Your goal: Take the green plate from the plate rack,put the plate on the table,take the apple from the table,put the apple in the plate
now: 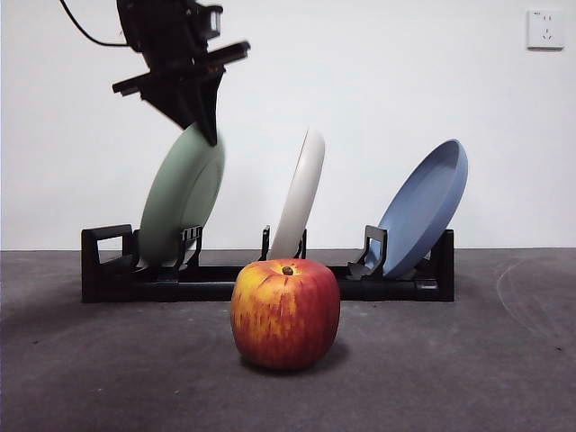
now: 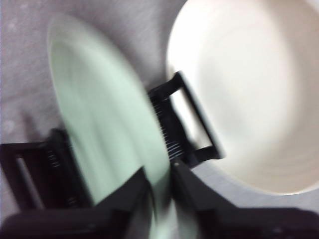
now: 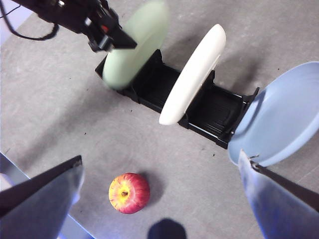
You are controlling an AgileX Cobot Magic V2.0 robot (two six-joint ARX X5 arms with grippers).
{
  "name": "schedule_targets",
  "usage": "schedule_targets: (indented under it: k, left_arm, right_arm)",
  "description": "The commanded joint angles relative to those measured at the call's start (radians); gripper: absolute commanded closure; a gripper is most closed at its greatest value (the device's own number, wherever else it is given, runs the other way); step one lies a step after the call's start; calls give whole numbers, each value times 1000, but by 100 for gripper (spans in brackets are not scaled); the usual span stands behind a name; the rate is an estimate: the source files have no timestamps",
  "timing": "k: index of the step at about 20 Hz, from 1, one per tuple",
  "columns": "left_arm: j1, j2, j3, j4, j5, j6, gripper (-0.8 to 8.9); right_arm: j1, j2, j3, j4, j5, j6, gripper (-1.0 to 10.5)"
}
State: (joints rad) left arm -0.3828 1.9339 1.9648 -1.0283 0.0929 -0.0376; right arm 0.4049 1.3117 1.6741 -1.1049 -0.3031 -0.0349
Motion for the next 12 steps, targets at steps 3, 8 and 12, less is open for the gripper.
schedule_targets:
  k: [3, 8, 12]
  left_arm:
    - [3, -155, 2, 59, 73, 15, 826]
    - [3, -351, 2, 41, 235, 19, 826]
    - [-13, -486, 2, -190, 193, 142, 826]
  right_arm:
    - [2, 2, 5, 8, 0, 9, 321]
    - [2, 2, 5, 10, 0, 18, 321]
    - [2, 2, 5, 8, 0, 17, 321]
